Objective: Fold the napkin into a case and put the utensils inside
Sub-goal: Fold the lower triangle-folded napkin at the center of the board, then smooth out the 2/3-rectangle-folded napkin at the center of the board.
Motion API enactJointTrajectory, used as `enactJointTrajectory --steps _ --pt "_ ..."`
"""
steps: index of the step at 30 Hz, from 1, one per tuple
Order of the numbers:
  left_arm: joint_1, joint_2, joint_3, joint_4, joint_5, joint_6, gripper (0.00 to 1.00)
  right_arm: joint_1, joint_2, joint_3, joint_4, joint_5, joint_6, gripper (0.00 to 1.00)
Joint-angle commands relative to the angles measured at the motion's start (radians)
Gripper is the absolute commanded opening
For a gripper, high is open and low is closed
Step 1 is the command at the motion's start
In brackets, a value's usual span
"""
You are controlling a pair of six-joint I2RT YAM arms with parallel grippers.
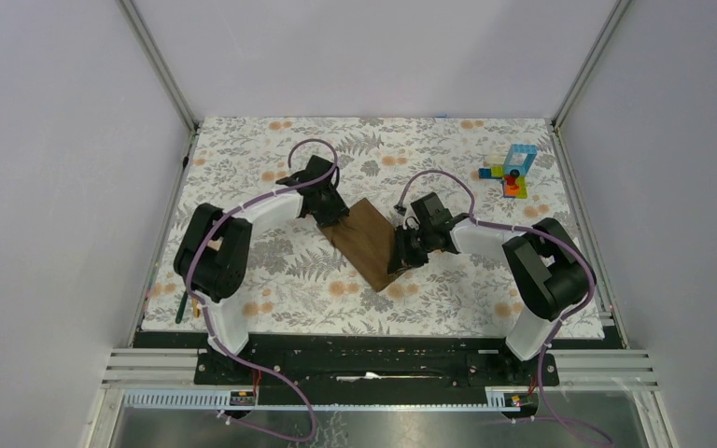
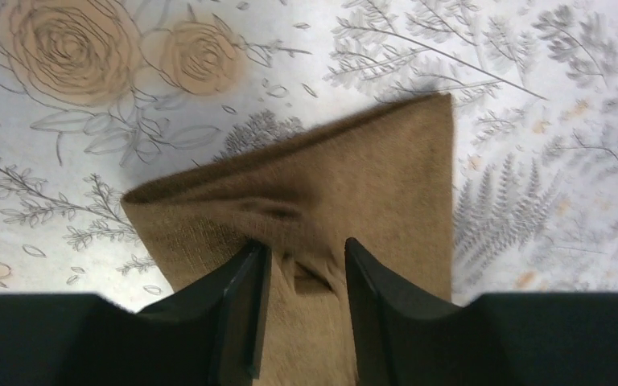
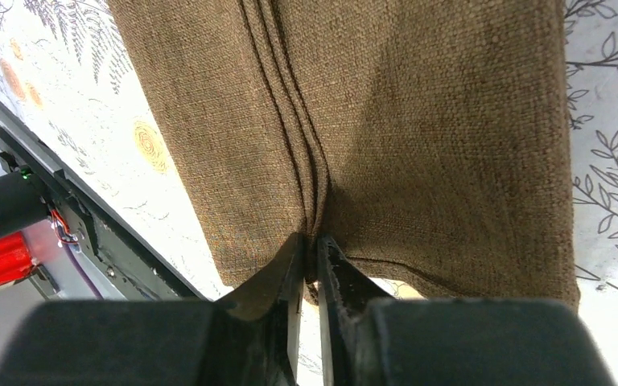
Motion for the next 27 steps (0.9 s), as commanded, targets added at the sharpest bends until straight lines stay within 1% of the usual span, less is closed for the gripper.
enactJointTrajectory --steps 1,3,4,5,7,8,9,11,14,16,17,19,21,27 --pt "0.012 -0.144 -0.043 0.120 0.101 0.057 0.55 0.003 -0.014 -0.001 0.025 0.016 -0.008 0.13" --pt "0.017 -0.192 -0.064 0.147 0.141 0.091 0.66 0.002 -0.016 -0.001 0.023 0.019 -0.011 0.10" --pt "0.021 -0.213 -0.074 0.158 0.167 0.106 0.78 0.003 -0.014 -0.001 0.023 0.019 -0.011 0.10" --pt "0.026 -0.232 -0.085 0.162 0.182 0.118 0.85 0.002 -0.013 0.000 0.023 0.019 -0.011 0.09" --pt "0.038 -0.266 -0.123 0.175 0.222 0.137 0.87 0.003 -0.015 0.001 0.023 0.019 -0.009 0.08" --pt "0.045 -0.279 -0.149 0.192 0.248 0.146 0.85 0.003 -0.016 0.002 0.022 0.019 -0.009 0.07" --pt "0.053 -0.284 -0.172 0.206 0.279 0.152 0.80 0.003 -0.017 0.002 0.021 0.019 -0.008 0.06" --pt "0.063 -0.276 -0.201 0.220 0.324 0.172 0.56 0.003 -0.025 0.003 0.018 0.025 -0.009 0.06" --pt "0.062 -0.247 -0.215 0.195 0.319 0.212 0.24 0.003 -0.026 0.009 0.014 0.025 -0.010 0.05" --pt "0.060 -0.235 -0.220 0.177 0.274 0.240 0.12 0.003 -0.024 0.013 0.013 0.023 -0.010 0.04" --pt "0.060 -0.226 -0.215 0.163 0.244 0.252 0.08 0.003 -0.025 0.013 0.011 0.022 -0.010 0.03" --pt "0.060 -0.199 -0.203 0.153 0.216 0.281 0.05 0.003 -0.024 0.014 0.009 0.021 -0.011 0.03" --pt "0.060 -0.166 -0.191 0.166 0.219 0.291 0.00 0.003 -0.026 0.014 0.005 0.023 -0.014 0.03" --pt "0.060 -0.109 -0.172 0.227 0.241 0.270 0.00 0.003 -0.024 0.016 -0.006 0.024 -0.019 0.04"
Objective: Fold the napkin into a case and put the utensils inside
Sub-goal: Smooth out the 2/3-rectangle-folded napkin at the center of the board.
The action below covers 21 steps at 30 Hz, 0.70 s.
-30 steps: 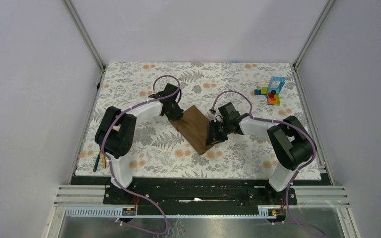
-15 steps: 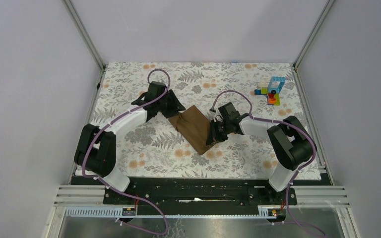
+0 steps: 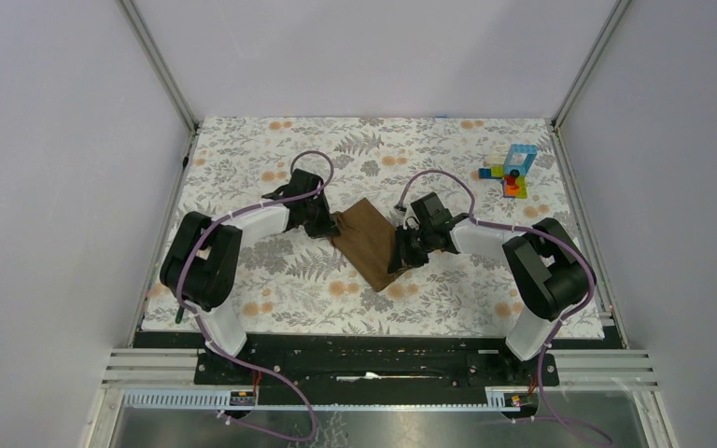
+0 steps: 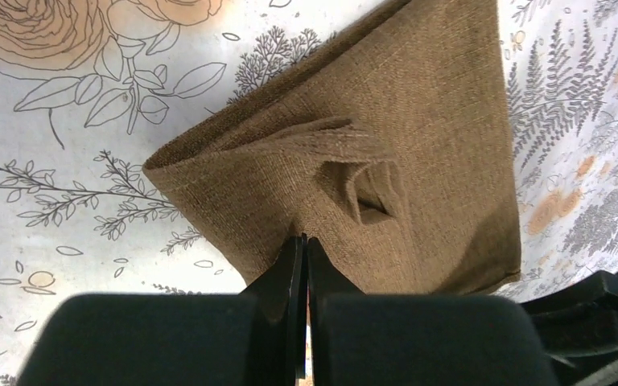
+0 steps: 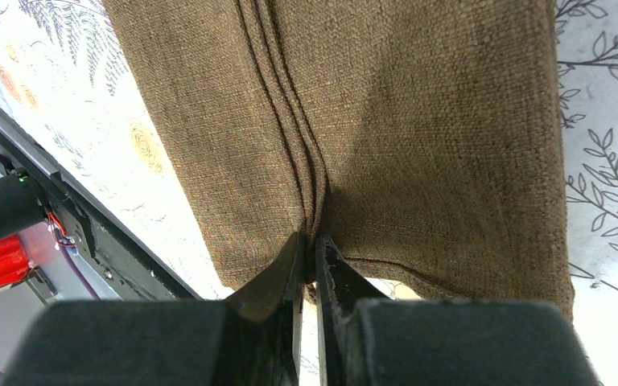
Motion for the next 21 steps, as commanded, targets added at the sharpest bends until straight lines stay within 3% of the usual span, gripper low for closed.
enactJointTrajectory --steps 1,21 --pt "0.000 0.020 0.042 0.079 -0.007 0.011 0.00 0.003 -0.026 0.015 -0.007 0.015 -0.019 0.05" --pt "0.015 0.107 0.077 0.151 -0.037 -0.051 0.02 0.002 -0.016 0.027 -0.025 0.029 -0.035 0.14"
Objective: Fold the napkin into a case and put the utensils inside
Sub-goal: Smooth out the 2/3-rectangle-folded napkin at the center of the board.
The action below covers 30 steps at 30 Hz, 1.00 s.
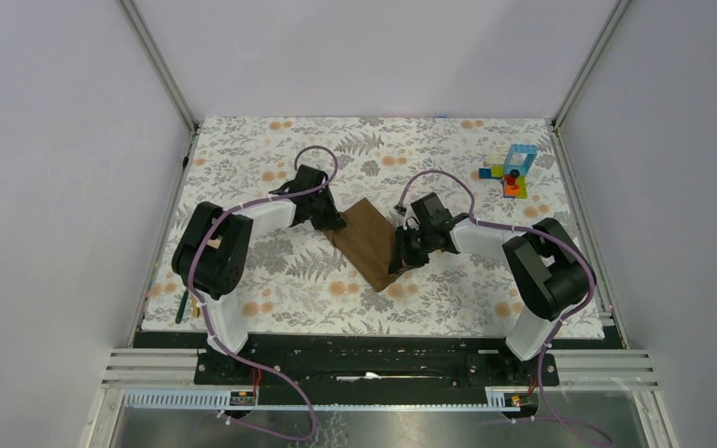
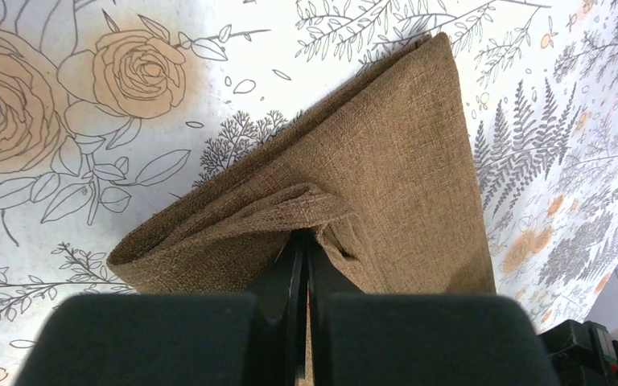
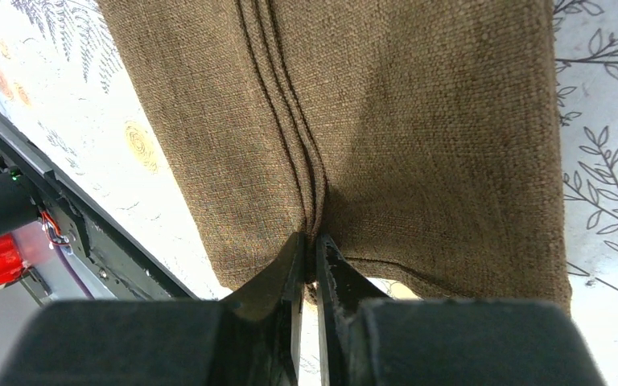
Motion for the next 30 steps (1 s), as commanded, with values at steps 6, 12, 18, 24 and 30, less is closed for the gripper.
enactJointTrajectory --steps 6,12,18,24,30 --pt "0.036 0.002 -0.006 0.097 -0.020 -0.035 0.17 0.002 -0.015 0.032 -0.025 0.033 -0.034 0.18" --pt "0.038 0.013 -0.010 0.145 0.012 -0.036 0.30 0.004 -0.019 0.046 -0.045 0.043 -0.046 0.21" --pt "0.038 0.020 -0.019 0.150 0.014 -0.035 0.24 0.009 -0.079 0.113 -0.166 0.114 -0.079 0.38" --pt "0.038 0.003 -0.033 0.150 0.044 -0.031 0.24 0.024 -0.120 0.225 -0.256 0.165 -0.102 0.57" --pt "0.039 -0.049 0.003 0.118 0.123 -0.034 0.31 0.044 -0.015 0.171 0.032 -0.215 0.088 0.38"
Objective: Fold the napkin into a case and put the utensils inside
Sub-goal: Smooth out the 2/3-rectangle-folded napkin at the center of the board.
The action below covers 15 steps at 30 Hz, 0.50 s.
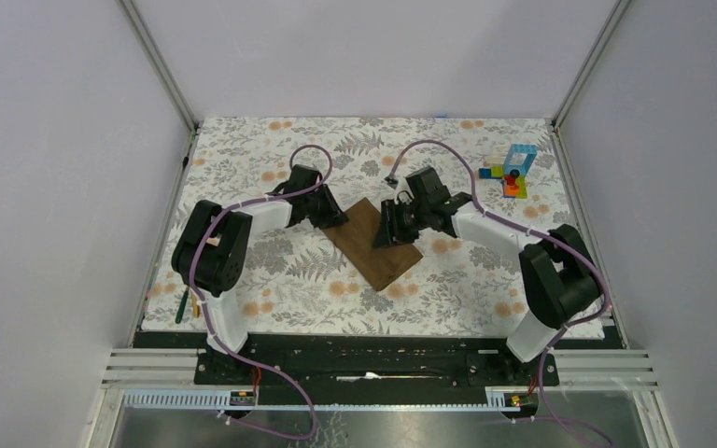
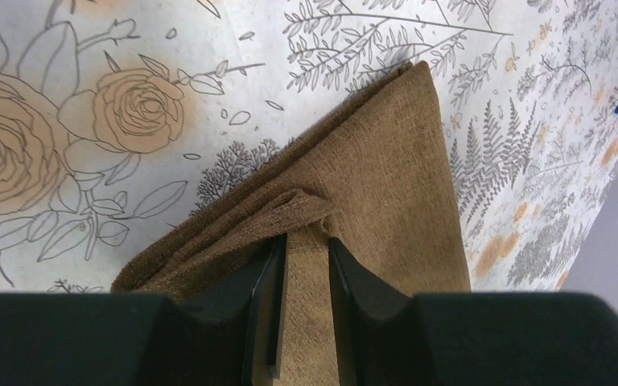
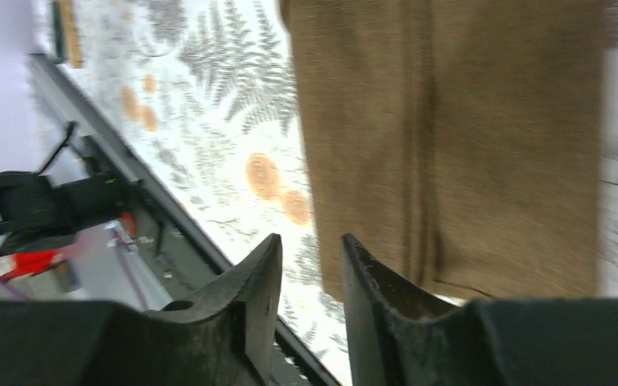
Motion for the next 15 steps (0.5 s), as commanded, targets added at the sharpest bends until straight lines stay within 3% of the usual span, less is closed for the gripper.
enactJointTrajectory --steps 1,6,11,15 --pt "0.006 -0.075 0.039 -0.002 0.080 0.004 0.32 0.030 0.067 -0.048 0.194 -0.234 0.137 0.34" --pt "0.033 -0.093 0.037 0.001 0.130 0.001 0.47 0.031 0.097 -0.101 0.288 -0.266 0.167 0.18" --pt "0.055 -0.011 0.027 0.099 0.265 -0.039 0.19 0.031 0.091 -0.134 0.311 -0.268 0.173 0.13" --pt "0.057 0.013 0.002 0.151 0.265 -0.057 0.12 0.030 0.086 -0.146 0.314 -0.269 0.177 0.11"
